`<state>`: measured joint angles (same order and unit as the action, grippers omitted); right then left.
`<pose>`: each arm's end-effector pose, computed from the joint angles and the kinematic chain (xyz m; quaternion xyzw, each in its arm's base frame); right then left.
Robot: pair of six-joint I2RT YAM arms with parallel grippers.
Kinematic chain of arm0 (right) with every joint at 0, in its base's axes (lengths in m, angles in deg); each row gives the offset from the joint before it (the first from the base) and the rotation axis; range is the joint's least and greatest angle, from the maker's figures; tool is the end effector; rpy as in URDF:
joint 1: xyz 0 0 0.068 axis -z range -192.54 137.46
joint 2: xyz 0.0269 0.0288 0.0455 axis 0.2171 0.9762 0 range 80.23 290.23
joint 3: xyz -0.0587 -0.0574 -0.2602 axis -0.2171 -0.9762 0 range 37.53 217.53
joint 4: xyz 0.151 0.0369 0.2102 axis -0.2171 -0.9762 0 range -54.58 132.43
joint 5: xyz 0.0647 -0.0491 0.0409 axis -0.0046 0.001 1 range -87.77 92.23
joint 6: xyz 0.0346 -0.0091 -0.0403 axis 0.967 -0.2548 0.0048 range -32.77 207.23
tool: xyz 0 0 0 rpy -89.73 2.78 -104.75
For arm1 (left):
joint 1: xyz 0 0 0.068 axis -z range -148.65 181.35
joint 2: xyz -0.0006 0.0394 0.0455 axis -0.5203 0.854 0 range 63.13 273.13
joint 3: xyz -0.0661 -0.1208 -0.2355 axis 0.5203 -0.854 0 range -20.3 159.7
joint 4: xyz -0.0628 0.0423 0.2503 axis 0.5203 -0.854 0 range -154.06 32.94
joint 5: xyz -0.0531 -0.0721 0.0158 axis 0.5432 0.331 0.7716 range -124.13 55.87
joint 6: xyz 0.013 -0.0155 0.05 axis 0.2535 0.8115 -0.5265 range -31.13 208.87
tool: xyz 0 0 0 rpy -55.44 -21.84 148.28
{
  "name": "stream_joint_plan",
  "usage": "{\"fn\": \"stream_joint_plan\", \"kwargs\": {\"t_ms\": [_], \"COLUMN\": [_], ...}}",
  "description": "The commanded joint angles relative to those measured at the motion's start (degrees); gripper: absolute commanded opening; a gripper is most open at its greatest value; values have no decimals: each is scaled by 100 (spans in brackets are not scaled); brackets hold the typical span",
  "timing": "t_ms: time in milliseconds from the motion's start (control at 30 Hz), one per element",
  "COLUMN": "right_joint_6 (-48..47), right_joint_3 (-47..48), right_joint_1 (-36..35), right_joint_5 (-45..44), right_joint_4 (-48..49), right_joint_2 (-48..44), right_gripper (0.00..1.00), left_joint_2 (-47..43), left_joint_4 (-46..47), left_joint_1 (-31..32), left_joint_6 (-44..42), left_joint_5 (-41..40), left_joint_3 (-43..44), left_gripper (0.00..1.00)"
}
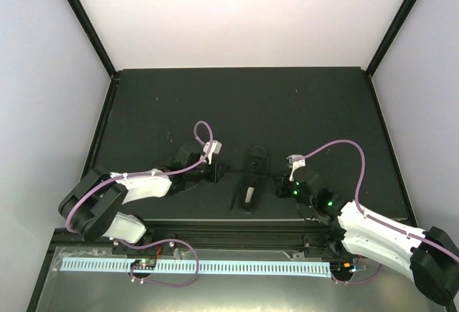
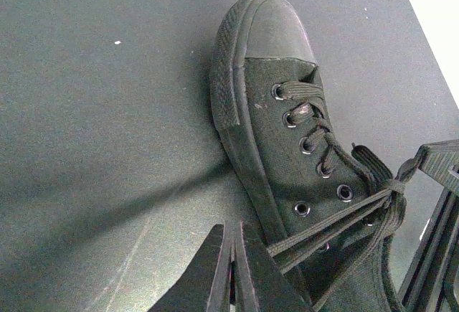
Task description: Tie the shoes
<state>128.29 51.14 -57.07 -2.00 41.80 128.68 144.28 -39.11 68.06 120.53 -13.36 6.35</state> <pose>0.1226 0.1170 0.1569 -0.0101 0.8884 0.2871 0.3582 0.1983 -0.1636 0.1459 0.1197 0.8741 -0.3818 0.2755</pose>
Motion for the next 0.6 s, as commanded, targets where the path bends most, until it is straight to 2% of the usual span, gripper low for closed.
{"fn": "stream_joint_plan", "kwargs": {"t_ms": [0, 567], "right_joint_6": [127, 287], "right_joint_3": [-144, -359], "right_joint_1": [160, 375], "right_joint_5": [-155, -122], "right_joint_4": [-257, -237], "right_joint_2": [-88, -35], "right_gripper": [2, 2], "left_joint_2": [-119, -184], "left_joint_4": [-135, -57], "left_joint_1": [-127, -303], "left_joint_6": [-124, -123], "left_joint_5": [-199, -217], "left_joint_3": [-75, -275], "left_gripper": [1, 2]}}
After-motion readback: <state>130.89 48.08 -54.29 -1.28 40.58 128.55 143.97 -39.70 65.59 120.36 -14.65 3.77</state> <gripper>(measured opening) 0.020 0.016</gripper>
